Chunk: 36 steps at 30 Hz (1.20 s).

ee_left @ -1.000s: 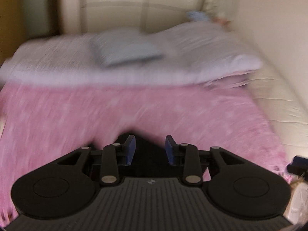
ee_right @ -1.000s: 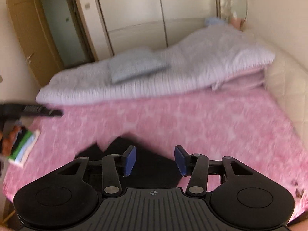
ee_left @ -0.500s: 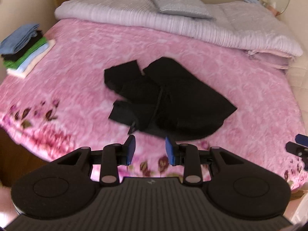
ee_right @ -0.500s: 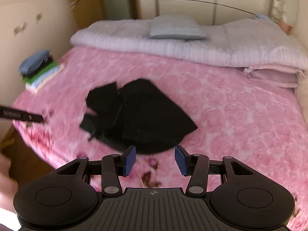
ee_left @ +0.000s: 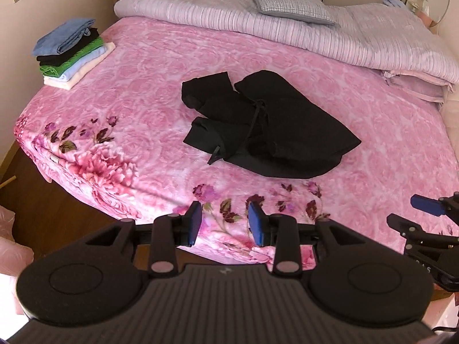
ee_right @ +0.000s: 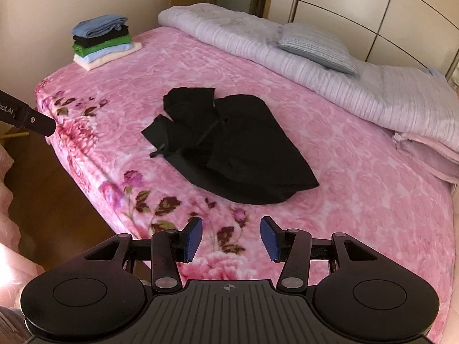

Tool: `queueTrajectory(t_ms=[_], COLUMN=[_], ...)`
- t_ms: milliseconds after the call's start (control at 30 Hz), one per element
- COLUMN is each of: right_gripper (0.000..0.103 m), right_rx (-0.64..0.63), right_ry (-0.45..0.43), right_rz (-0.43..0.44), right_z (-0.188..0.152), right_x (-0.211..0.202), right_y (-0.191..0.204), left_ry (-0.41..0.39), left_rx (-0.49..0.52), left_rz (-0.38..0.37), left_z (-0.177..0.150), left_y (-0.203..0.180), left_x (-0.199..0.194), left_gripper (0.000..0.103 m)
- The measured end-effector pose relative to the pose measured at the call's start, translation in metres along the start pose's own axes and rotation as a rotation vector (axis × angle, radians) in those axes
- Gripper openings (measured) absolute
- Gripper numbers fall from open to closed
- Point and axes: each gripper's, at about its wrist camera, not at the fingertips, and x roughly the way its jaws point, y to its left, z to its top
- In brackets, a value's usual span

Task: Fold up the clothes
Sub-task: 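Move both open grippers toward the black garment on the bed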

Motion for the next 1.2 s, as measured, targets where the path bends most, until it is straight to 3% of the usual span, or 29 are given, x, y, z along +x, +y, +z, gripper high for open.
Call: queueTrajectory(t_ms=[367, 733, 1000, 1200], right_gripper=[0.049, 0.049, 0.049, 0.049], right_rx=[0.052, 0.131, 0.217, 0.252], right_ry=[0.013, -0.008, 0.025, 0.084], right_rz=[-0.028, -0.119, -0.155, -0.165], right_z=[0.028, 0.072, 0.078, 0.066], right_x=[0.004, 0.013, 0.031, 0.055], right_y=[0.025, 0.044, 0.041, 0.029], left_ry=[-0.010, 0.005, 0.011, 0.074], left_rx=[-0.019, 0.028, 0.046, 0.011], left_rz=[-0.052, -0.095, -0.139, -0.130], left_z=[0.002, 0.038, 0.051, 0.046], left_y=[0.040, 0.087, 0.100, 0.107], left_x=[0.004, 0.035, 0.059, 0.091], left_gripper=[0.032, 0.032, 0.032, 0.032])
